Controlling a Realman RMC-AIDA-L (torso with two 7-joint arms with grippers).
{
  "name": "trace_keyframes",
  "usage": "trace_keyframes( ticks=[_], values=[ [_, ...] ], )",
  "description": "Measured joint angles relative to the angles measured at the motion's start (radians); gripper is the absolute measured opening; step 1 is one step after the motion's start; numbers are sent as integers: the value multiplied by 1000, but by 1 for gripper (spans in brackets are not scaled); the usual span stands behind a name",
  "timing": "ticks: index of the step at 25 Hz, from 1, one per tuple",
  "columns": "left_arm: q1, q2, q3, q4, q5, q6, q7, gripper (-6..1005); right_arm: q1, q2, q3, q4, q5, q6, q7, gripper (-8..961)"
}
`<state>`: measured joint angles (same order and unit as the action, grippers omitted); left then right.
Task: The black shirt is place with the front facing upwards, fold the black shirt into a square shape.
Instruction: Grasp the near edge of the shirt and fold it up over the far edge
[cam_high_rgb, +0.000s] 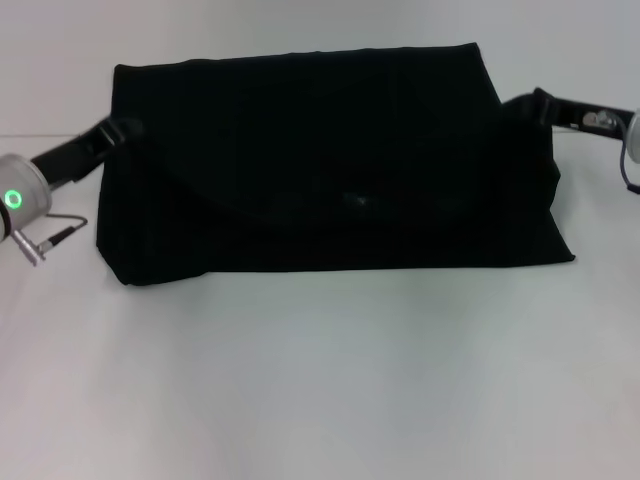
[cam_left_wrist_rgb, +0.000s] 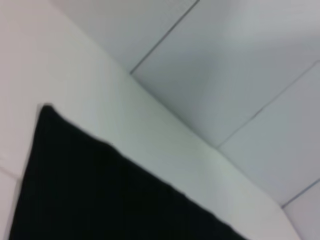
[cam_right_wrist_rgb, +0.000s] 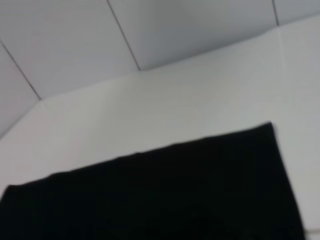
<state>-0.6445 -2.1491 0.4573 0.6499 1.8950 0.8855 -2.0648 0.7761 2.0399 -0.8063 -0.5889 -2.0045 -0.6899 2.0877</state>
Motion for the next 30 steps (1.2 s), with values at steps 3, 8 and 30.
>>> trace_keyframes(
  ticks=[3,8,30],
  values=[
    [4,-10,-3,41,-15,-10,-5,118,18,-4,0,-8,1,-25,2,133],
    [-4,-11,12,46,-37,-53,0,122,60,-8,-30,5,-8,-20,-11,140],
    [-14,105,306,-71,-15,-96,-132,174,167,-65,-82,87,-435,-5,315,230]
  ],
)
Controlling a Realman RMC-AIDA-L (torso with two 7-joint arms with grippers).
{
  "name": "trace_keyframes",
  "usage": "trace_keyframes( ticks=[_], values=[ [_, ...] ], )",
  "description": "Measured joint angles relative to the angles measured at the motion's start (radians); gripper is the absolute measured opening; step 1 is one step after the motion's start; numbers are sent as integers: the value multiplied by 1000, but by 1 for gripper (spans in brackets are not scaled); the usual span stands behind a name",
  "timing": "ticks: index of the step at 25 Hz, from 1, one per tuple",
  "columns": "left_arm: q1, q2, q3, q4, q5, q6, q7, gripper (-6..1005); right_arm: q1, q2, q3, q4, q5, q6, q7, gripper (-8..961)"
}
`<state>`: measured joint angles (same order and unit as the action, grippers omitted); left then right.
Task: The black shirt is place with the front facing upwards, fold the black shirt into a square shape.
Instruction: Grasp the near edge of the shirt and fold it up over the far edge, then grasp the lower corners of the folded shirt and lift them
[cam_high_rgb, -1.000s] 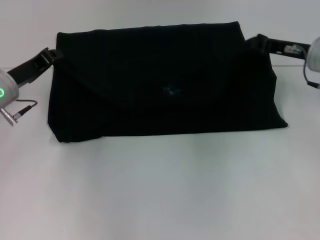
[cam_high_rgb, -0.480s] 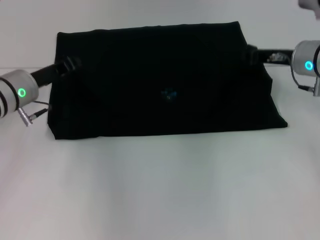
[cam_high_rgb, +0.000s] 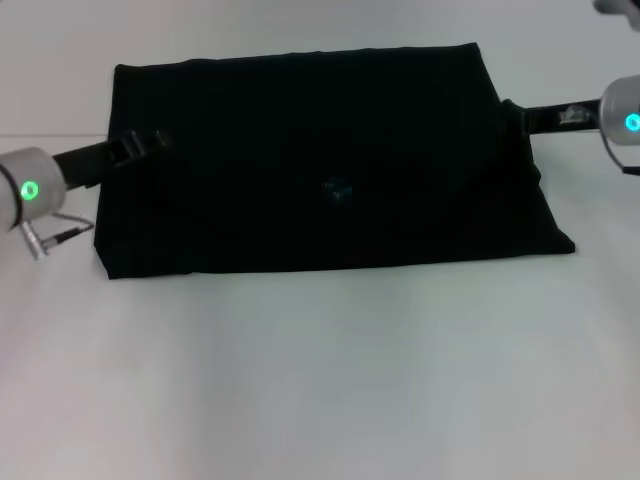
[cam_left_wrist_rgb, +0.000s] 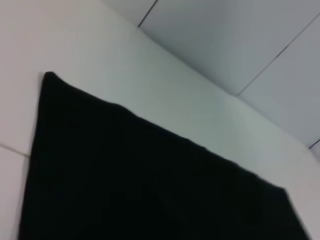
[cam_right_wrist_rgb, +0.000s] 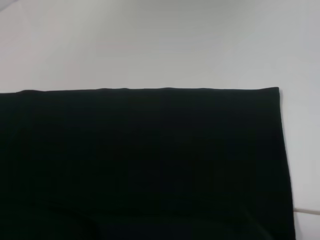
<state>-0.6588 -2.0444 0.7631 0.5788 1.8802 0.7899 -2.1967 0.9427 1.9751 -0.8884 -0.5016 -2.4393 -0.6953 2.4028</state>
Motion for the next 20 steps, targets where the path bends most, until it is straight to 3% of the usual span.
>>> trace_keyframes(
  ticks=[4,8,10,13,14,16,20],
  values=[
    [97,-35,-2,133,0,107,-69,323,-70,11,15,-158,23,-155,22,312],
    [170,-40,-25,191,-8,241,-115,511,-169,27,49,-321,96,-304,36,394],
    [198,-43,-66,197,-21,331,-77,612,-257,34,83,-369,213,-393,-1,470],
    [223,-46,-125,178,-30,414,92,814,-325,37,97,-362,335,-440,-69,583],
    [227,-45,-141,168,-30,427,155,838,-352,39,101,-350,388,-461,-105,621],
    [232,-39,-160,144,-25,433,296,887,-405,42,114,-315,503,-511,-187,849],
    [223,-21,-160,97,3,357,366,935,-457,36,159,-236,630,-592,-290,909]
  ],
)
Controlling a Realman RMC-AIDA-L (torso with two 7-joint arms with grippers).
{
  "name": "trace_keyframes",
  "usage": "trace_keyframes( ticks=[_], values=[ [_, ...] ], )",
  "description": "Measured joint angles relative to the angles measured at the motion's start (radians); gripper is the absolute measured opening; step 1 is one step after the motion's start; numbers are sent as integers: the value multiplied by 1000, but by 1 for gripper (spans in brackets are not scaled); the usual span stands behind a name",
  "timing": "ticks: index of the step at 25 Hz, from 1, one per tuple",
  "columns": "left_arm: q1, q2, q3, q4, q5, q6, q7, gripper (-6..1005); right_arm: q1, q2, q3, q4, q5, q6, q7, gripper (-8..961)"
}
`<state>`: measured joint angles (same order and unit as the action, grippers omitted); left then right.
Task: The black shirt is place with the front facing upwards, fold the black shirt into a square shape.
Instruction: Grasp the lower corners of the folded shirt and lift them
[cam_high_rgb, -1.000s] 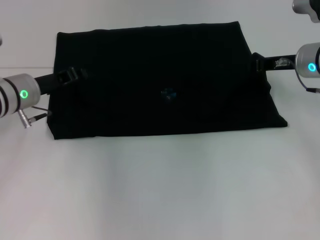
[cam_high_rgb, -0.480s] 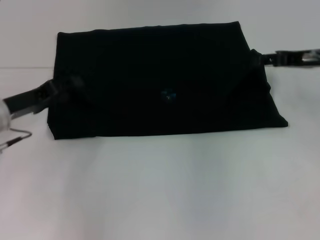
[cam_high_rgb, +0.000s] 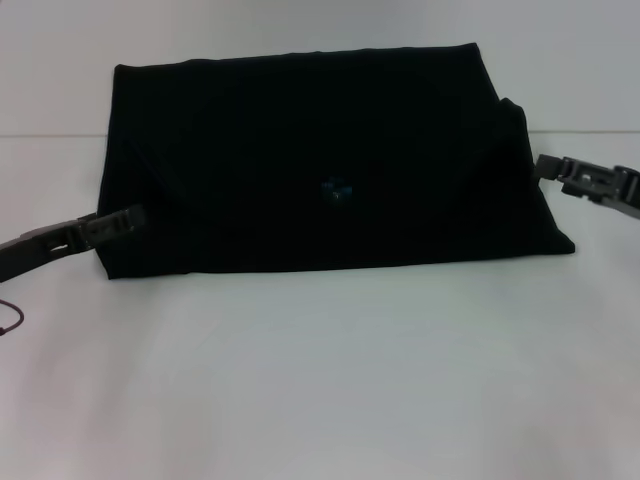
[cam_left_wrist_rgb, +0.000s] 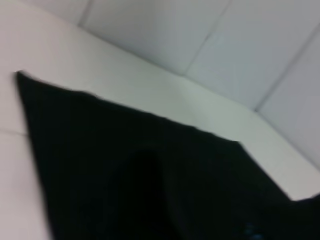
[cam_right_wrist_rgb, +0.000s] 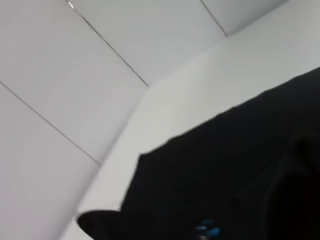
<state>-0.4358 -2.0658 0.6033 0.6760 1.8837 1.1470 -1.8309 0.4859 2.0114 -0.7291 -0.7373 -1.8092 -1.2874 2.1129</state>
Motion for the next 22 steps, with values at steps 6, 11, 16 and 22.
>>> trace_keyframes(
  ticks=[6,11,16,22],
  values=[
    [-52,21,3,-106,40,-144,-150,934,-2,-14,29,48,6,-18,-25,915],
    [-70,17,12,-135,77,-186,-165,924,3,-15,30,50,6,-18,-26,905],
    [-74,12,38,-135,82,-182,-167,901,1,-16,30,50,8,-18,-26,896],
    [-73,11,59,-118,99,-201,-191,827,0,-16,32,50,12,-16,-27,885]
  ],
)
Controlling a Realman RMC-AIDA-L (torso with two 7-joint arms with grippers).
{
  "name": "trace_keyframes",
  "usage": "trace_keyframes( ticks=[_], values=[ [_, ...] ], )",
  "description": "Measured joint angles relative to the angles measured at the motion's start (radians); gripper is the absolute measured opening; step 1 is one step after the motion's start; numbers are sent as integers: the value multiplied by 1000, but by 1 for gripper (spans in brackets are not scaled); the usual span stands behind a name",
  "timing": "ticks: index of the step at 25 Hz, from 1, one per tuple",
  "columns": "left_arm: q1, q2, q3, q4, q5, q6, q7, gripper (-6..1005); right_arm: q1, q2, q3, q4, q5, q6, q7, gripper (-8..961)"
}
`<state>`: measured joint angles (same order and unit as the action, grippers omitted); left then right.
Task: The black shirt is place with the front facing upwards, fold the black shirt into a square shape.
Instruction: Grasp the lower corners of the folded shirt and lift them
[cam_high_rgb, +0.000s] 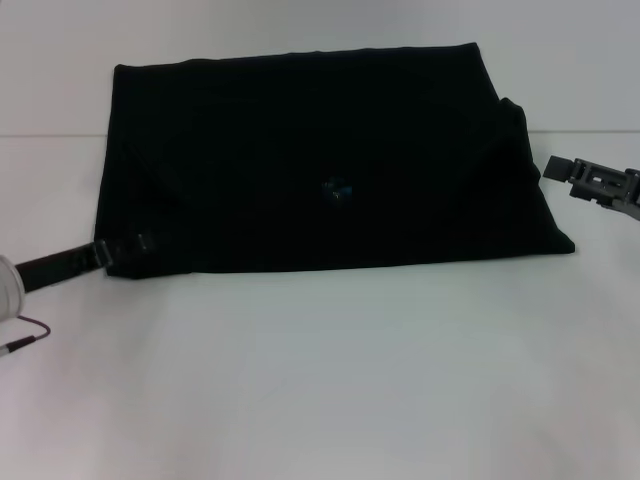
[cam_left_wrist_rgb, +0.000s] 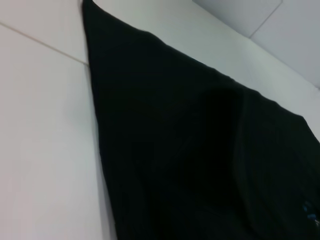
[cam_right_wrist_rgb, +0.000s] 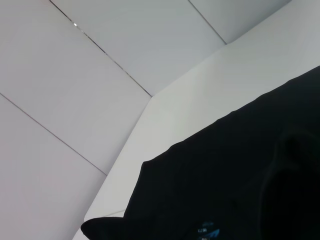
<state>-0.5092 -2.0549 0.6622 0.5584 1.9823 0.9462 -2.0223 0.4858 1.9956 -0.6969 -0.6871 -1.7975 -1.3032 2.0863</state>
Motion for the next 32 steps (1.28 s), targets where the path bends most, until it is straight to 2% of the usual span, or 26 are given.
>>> trace_keyframes(
  ticks=[6,14,19,22,26,29,32],
  values=[
    [-2,-2,6,12,12,-11,-14,663,5,-1,0,0,-2,-4,0,874],
    [-2,-1,7,13,13,-15,-21,356,10,-16,-11,0,-38,-12,33,859],
    [-3,17,3,10,13,18,-64,129,35,-33,-12,-6,-148,-12,89,850],
    [-4,34,-1,14,13,65,-112,5,63,-55,-11,-14,-232,-8,132,844],
    [-10,59,-4,17,13,109,-184,4,109,-85,-4,-18,-331,12,180,837],
    [-12,70,-25,17,13,135,-212,3,127,-90,-7,-34,-380,61,219,831],
    [-13,72,-51,16,13,161,-216,3,163,-86,-13,-35,-473,114,266,826]
  ],
)
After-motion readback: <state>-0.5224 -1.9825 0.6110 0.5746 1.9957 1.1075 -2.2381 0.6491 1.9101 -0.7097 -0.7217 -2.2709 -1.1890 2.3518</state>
